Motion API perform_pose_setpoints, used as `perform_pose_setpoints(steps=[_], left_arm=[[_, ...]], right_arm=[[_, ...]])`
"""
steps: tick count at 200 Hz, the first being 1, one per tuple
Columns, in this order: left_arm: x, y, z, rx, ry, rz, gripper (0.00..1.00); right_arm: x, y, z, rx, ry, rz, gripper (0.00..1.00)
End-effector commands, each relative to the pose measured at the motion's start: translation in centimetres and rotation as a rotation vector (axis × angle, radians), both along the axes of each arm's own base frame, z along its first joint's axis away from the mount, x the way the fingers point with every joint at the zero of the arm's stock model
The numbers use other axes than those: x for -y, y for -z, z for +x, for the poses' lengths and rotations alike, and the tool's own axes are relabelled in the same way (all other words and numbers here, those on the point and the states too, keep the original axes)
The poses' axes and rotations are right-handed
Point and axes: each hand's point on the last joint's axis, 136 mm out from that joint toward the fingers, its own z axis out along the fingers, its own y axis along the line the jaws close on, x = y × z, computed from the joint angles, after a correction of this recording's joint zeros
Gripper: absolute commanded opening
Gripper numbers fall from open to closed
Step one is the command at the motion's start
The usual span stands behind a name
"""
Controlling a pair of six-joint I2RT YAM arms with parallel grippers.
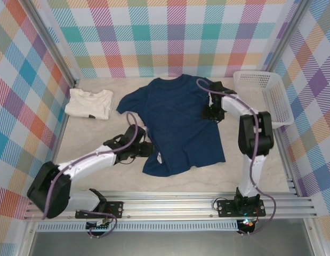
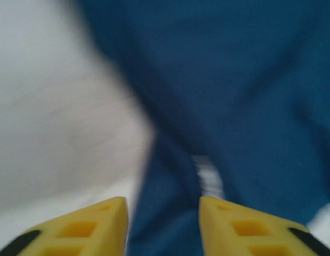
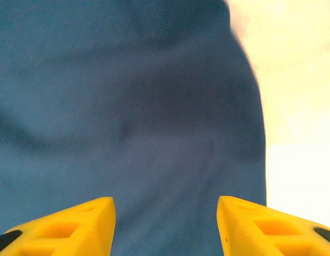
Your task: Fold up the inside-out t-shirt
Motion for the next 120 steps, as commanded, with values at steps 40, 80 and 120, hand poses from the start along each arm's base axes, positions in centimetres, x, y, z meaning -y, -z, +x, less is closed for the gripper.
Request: perform_pose_setpoints(steps=[40, 80, 120], left_arm=[[15.8, 1.9, -5.2, 0.251, 0.66, 0.229, 0.59], [18.2, 5.4, -4.4, 0.284, 0.7, 0.384, 0.7], [17.8, 6.3, -2.9, 0.321, 0.654, 0.47, 0.64]], right_arm=[[2.0, -5.3, -3.2, 0.14, 0.048, 0.116, 0.54], [2.1, -5.7, -4.5, 0.149, 0.046, 0.14, 0.54], [1.7, -5.7, -4.7, 0.145, 0.035, 0.166, 0.55]])
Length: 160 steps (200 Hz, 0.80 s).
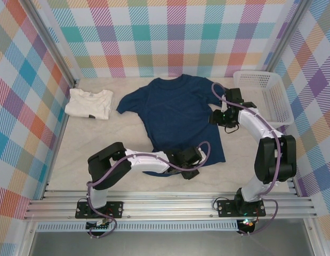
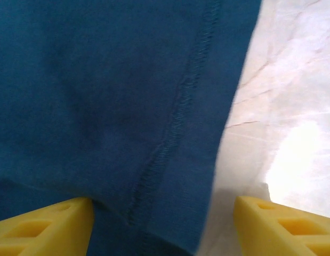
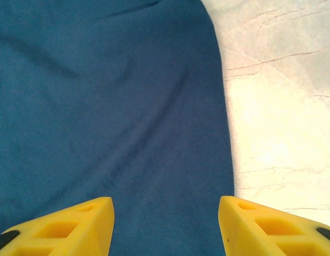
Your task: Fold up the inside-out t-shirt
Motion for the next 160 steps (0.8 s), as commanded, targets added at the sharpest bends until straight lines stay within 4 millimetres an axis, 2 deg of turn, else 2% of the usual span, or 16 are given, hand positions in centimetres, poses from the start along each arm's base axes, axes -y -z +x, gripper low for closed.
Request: perform_pose_setpoints(steps=[1, 66, 90, 103, 118, 126, 145, 160], left_arm=[[0.1, -1.3, 1.6, 0.099, -0.021, 0.029, 0.63], [0.3, -2.8, 3.3, 0.1, -0.081, -0.044, 0.2], [0.2, -4.1, 3.8, 0.052, -0.097, -0.106, 0.04], [-0.1, -5.1, 4.2, 0.018, -0.107, -0.145, 0.0], [-0.8, -6.2, 5.1, -0.048, -0.14, -0.195, 0.0], [-1.1, -6.8, 5.6, -0.104, -0.157, -0.23, 0.0], [-2.1, -7.6, 7.0, -0.215, -0.22, -0.282, 0.0], [-3.0, -8.2, 7.9, -0.287, -0.253, -0.301, 0.0]], right_arm=[[-0.8, -1.4, 0.2, 0.043, -0.011, 0.051, 0.54], [-1.2, -1.5, -0.4, 0.037, -0.015, 0.078, 0.54], [-1.4, -2.3, -1.1, 0.06, -0.013, 0.103, 0.54], [-1.5, -3.4, -1.9, 0.104, -0.017, 0.118, 0.54], [-1.8, -5.1, -3.9, 0.175, -0.057, 0.143, 0.54], [-2.7, -6.2, -5.4, 0.23, -0.108, 0.17, 0.54], [-6.3, -7.6, -10.2, 0.38, -0.29, 0.237, 0.54], [-9.4, -7.1, -13.8, 0.477, -0.442, 0.295, 0.54]])
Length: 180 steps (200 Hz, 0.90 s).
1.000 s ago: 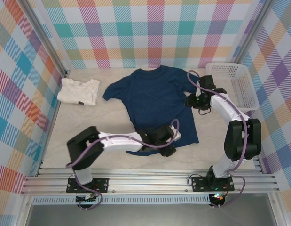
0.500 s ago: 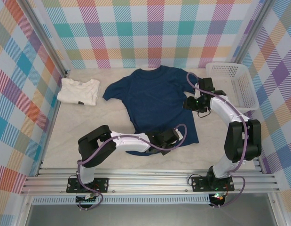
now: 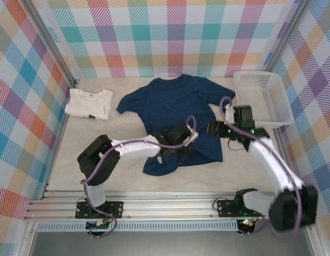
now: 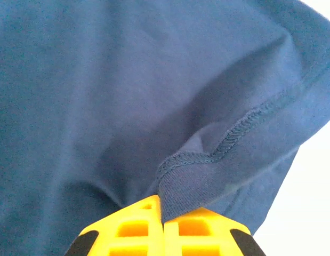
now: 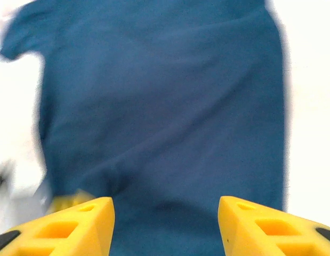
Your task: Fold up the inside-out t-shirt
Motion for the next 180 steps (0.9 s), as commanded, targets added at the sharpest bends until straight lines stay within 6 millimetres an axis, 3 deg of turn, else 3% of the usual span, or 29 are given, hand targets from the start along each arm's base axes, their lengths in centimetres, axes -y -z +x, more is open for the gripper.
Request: perform_pose_setpoints(steps=[1, 19, 55, 93, 110, 143, 180], left_arm=[[-0.6, -3.0, 0.4, -0.154, -0.034, -0.113, 0.0], [-0.9, -4.4, 1.5, -0.206, -0.054, -0.175, 0.0], [-1.4, -7.0, 3.2, -0.251, -0.068, -0.211, 0.0], [-2.2, -9.8, 3.5, -0.263, -0.059, -0.202, 0.0], [-2.5, -12.1, 3.2, -0.262, -0.047, -0.224, 0.0], [-2.8, -17.3, 2.5, -0.225, -0.025, -0.301, 0.0], [-3.9, -22.9, 2.5, -0.099, -0.022, -0.37, 0.0]], right_arm=[[-5.2, -0.5, -4.6, 0.176, -0.26, 0.089, 0.54], [-8.4, 1.2, -6.7, 0.291, -0.361, 0.123, 0.52], [-12.7, 5.3, -6.6, 0.439, -0.456, 0.003, 0.43], [-14.8, 7.7, -3.1, 0.498, -0.404, -0.046, 0.39], [-14.9, 8.2, -1.0, 0.521, -0.332, -0.078, 0.38], [-15.9, 7.0, 1.8, 0.581, -0.267, -0.103, 0.36], [-16.4, 7.4, 4.9, 0.597, -0.201, -0.153, 0.35]])
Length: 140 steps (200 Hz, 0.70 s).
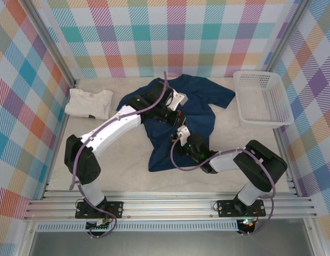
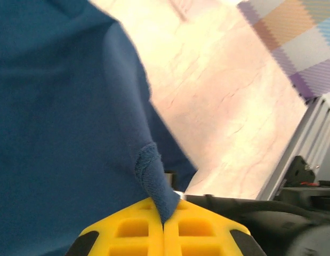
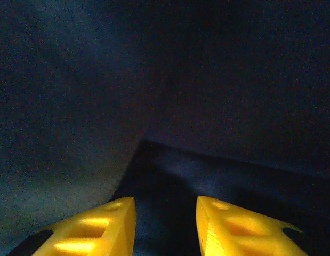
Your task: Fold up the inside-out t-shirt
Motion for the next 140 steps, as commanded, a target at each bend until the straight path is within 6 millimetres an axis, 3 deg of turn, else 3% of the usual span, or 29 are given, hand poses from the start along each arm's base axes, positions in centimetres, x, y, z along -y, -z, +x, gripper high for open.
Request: perform_pose_setpoints(steps=[1, 30, 55, 99, 140], left_arm=[[-1.3, -6.1, -0.6, 0.096, -0.004, -0.082, 0.0], [-1.6, -8.5, -0.8, 0.146, 0.004, -0.102, 0.0], [-1.6, -10.1, -0.7, 0.18, 0.004, -0.134, 0.0], [-0.6, -11.9, -0.8, 0.179, 0.025, -0.215, 0.0], [-0.4, -14.9, -2.9, 0.199, 0.091, -0.326, 0.0]], right_arm=[[-0.2, -1.8, 2.6, 0.091, 0.07, 0.02, 0.35], [0.9, -1.7, 5.4, 0.053, 0.182, 0.003, 0.32], [2.0, -0.4, 7.0, -0.035, 0.281, -0.054, 0.3], [0.9, 1.1, 8.9, -0.153, 0.344, -0.073, 0.34], [2.3, 2.7, 11.7, -0.341, 0.416, 0.002, 0.38]])
